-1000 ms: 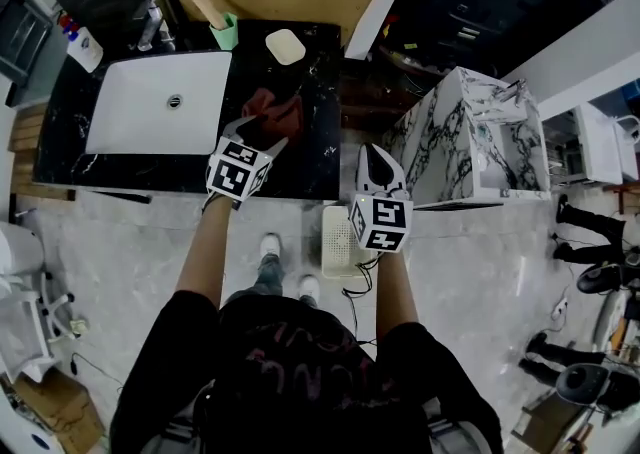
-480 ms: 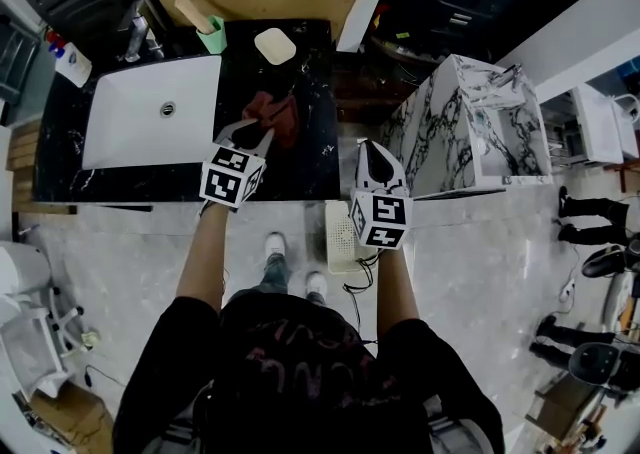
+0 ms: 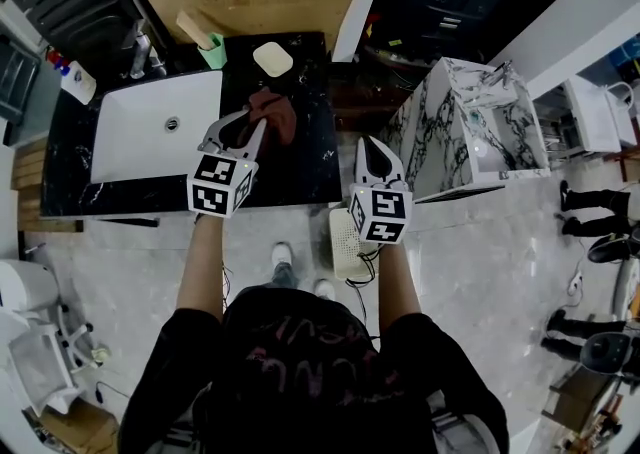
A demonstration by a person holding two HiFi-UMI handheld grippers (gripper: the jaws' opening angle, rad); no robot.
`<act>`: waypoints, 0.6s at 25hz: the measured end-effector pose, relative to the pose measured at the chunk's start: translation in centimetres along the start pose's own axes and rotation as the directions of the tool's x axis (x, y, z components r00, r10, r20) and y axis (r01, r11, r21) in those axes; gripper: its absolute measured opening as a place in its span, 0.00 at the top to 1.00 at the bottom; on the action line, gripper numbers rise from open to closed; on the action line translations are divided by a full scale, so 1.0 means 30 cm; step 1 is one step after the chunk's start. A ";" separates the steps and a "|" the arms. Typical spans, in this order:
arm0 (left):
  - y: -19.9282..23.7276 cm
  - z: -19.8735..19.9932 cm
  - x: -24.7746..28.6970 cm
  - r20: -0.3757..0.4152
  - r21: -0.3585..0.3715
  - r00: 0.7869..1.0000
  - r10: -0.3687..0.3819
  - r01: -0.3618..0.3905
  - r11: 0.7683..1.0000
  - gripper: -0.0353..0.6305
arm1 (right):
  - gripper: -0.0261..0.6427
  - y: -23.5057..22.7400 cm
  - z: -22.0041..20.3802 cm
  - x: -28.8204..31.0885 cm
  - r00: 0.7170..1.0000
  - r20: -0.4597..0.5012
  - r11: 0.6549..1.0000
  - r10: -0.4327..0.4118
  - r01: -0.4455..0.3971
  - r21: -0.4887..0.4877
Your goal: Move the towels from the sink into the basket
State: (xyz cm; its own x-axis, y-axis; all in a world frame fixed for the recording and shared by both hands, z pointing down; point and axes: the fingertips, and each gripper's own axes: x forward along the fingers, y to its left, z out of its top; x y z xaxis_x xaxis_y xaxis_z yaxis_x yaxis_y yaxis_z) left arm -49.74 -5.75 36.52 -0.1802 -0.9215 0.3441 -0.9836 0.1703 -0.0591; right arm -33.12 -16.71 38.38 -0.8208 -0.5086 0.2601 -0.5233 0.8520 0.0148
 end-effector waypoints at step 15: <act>-0.312 0.143 0.167 0.061 0.067 0.955 -0.289 0.285 0.956 0.83 | 0.94 -0.272 -0.004 -0.231 0.962 0.016 0.961 -0.273 0.272 0.055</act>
State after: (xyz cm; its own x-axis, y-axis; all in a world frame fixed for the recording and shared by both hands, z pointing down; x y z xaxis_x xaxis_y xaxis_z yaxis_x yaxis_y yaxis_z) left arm -41.45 -13.46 34.79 0.1116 -0.9510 0.2884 -0.9922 -0.1230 -0.0218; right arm -23.14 -20.13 36.59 -0.6499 -0.7240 0.2311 -0.7386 0.6734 0.0323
